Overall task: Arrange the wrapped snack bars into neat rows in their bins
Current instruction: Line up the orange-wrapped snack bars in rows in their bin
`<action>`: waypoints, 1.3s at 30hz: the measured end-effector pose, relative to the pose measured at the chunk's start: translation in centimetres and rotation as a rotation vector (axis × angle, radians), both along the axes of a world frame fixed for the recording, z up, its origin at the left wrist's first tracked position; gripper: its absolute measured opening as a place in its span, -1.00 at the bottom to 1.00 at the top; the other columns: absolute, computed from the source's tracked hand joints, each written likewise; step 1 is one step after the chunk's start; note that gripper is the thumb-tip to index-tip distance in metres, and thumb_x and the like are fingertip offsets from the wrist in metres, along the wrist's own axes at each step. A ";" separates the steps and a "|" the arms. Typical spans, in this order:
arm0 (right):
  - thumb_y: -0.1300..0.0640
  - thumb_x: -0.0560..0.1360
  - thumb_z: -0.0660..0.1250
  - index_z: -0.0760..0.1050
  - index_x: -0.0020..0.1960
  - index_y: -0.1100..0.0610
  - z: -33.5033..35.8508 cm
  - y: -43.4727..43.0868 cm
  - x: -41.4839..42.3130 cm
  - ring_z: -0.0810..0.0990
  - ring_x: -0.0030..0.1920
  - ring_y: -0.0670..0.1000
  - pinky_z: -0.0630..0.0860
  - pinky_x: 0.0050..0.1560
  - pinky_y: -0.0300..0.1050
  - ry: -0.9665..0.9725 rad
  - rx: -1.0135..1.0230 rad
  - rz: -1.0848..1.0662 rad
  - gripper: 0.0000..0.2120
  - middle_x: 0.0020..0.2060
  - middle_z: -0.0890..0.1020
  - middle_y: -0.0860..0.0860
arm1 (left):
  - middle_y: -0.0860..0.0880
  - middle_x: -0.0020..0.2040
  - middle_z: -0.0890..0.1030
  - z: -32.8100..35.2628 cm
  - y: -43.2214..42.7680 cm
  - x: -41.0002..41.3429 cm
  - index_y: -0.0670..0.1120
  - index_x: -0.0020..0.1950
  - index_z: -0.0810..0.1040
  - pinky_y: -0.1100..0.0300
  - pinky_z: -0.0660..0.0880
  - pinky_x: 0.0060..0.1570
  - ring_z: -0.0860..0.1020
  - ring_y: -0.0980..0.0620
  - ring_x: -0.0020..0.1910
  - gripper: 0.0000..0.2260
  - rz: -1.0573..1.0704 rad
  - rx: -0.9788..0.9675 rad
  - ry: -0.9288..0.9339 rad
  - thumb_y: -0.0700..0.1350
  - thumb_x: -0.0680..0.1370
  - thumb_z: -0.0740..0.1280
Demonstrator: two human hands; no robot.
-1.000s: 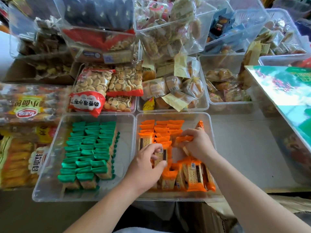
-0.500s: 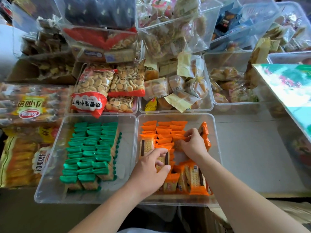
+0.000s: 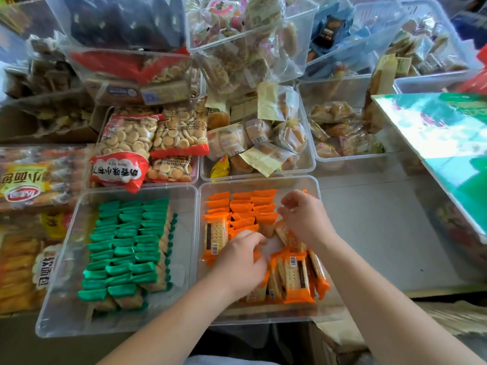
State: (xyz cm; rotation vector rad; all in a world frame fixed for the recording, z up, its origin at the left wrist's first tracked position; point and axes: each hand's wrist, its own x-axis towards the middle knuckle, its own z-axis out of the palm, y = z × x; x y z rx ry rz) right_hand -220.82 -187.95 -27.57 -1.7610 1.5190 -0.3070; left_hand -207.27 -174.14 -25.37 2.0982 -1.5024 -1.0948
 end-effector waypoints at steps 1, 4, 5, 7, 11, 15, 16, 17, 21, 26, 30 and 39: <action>0.07 0.56 0.43 0.61 0.07 -0.01 1.1 -0.1 -0.9 0.64 -0.01 0.06 0.62 0.01 0.03 0.002 -0.018 -0.010 -0.90 -0.04 0.67 -0.06 | 0.08 0.31 0.52 -0.3 -1.0 -0.6 -0.01 0.38 0.56 0.21 0.46 0.24 0.51 0.08 0.28 -0.72 -0.039 0.014 -0.012 -0.08 0.66 0.32; 0.02 0.55 0.42 0.62 0.01 -0.08 3.4 0.5 -4.0 0.64 -0.12 -0.04 0.62 -0.10 -0.01 -0.016 -0.043 -0.050 -0.95 -0.14 0.66 -0.14 | -0.01 0.42 0.48 -1.9 -4.6 -2.8 -0.04 0.45 0.51 0.09 0.45 0.33 0.48 -0.05 0.39 -0.68 -0.103 0.102 -0.037 -0.09 0.70 0.24; 0.01 0.55 0.42 0.62 -0.03 -0.07 3.7 1.0 -4.9 0.64 -0.15 -0.07 0.60 -0.14 -0.05 -0.039 -0.033 -0.072 -0.98 -0.18 0.66 -0.14 | -0.02 0.49 0.43 -2.6 -5.7 -3.6 -0.04 0.50 0.47 0.07 0.41 0.41 0.44 -0.06 0.45 -0.65 -0.112 0.132 -0.023 -0.09 0.71 0.22; -0.02 0.56 0.43 0.64 -0.10 -0.06 3.9 2.0 -6.4 0.64 -0.20 -0.11 0.55 -0.20 -0.13 -0.091 -0.001 -0.130 -0.92 -0.25 0.67 -0.13 | -0.04 0.60 0.32 -4.1 -7.5 -4.9 -0.05 0.57 0.38 0.05 0.25 0.53 0.32 -0.07 0.56 -0.61 -0.144 0.184 0.001 -0.11 0.73 0.17; -0.04 0.57 0.43 0.65 -0.15 -0.06 3.0 3.4 -8.7 0.65 -0.23 -0.14 0.54 -0.20 -0.17 -0.150 0.091 -0.226 -0.86 -0.29 0.69 -0.12 | -0.04 0.69 0.12 -7.9 -9.4 -5.4 -0.02 0.66 0.23 -0.04 0.10 0.64 0.15 -0.10 0.66 -0.49 -0.143 0.281 -0.009 0.10 0.73 0.14; -0.02 0.57 0.44 0.65 -0.14 -0.06 2.5 3.4 -9.6 0.67 -0.23 -0.11 0.57 -0.18 -0.15 -0.191 0.159 -0.270 -0.88 -0.29 0.71 -0.10 | -0.12 0.72 -0.04 -10.1 -10.7 -5.3 -0.01 0.71 0.04 -0.08 0.07 0.64 0.05 -0.19 0.68 -0.35 -0.194 0.409 -0.058 0.25 0.70 0.11; -0.02 0.57 0.44 0.65 -0.14 -0.06 2.5 3.3 -9.7 0.68 -0.21 -0.09 0.61 -0.15 -0.11 -0.200 0.168 -0.276 -0.88 -0.29 0.71 -0.11 | -0.13 0.71 -0.01 -10.3 -10.9 -5.3 -0.01 0.71 0.04 -0.08 0.08 0.64 0.06 -0.20 0.67 -0.34 -0.204 0.423 -0.063 0.26 0.70 0.11; -0.02 0.57 0.44 0.65 -0.14 -0.06 2.5 3.3 -9.7 0.69 -0.20 -0.09 0.64 -0.12 -0.07 -0.210 0.175 -0.283 -0.89 -0.28 0.72 -0.11 | -0.14 0.70 0.06 -10.3 -11.1 -5.3 0.00 0.70 0.07 -0.09 0.12 0.63 0.12 -0.20 0.66 -0.35 -0.213 0.415 -0.066 0.27 0.69 0.11; -0.03 0.57 0.44 0.65 -0.12 -0.06 2.2 2.9 -9.7 0.71 -0.19 -0.10 0.69 -0.06 0.02 -0.231 0.194 -0.286 -0.89 -0.26 0.72 -0.12 | -0.07 0.50 0.47 -9.2 -11.1 -4.8 0.09 0.59 0.31 -0.08 0.39 0.47 0.44 -0.13 0.47 -0.48 -0.280 0.291 -0.062 0.24 0.67 0.20; -0.02 0.58 0.43 0.66 -0.11 -0.04 2.0 2.7 -9.3 0.72 -0.17 -0.06 0.71 -0.06 0.08 -0.269 0.206 -0.308 -0.88 -0.24 0.73 -0.08 | 0.02 0.25 0.56 -5.6 -10.1 -4.9 0.09 0.41 0.51 -0.01 0.51 0.27 0.52 -0.03 0.26 -0.57 -0.358 0.155 -0.144 0.25 0.60 0.34; 0.03 0.59 0.43 0.66 -0.14 -0.01 2.0 2.8 -9.1 0.72 -0.18 0.00 0.69 -0.03 0.15 -0.262 0.194 -0.336 -0.87 -0.25 0.74 -0.05 | 0.06 0.08 0.48 -4.3 -9.1 -5.0 0.08 0.24 0.54 -0.02 0.56 0.12 0.54 -0.04 0.11 -0.62 -0.372 0.148 -0.165 0.14 0.50 0.50; 0.12 0.58 0.42 0.63 -0.09 -0.10 2.6 4.4 -9.3 0.62 -0.26 -0.21 0.51 -0.24 -0.37 -0.144 0.101 -0.189 -0.86 -0.21 0.68 -0.14 | 0.11 0.01 0.56 -3.0 -6.2 -4.7 0.12 0.02 0.66 0.01 0.53 0.11 0.54 0.00 0.12 -0.90 -0.310 0.091 -0.142 0.07 0.58 0.37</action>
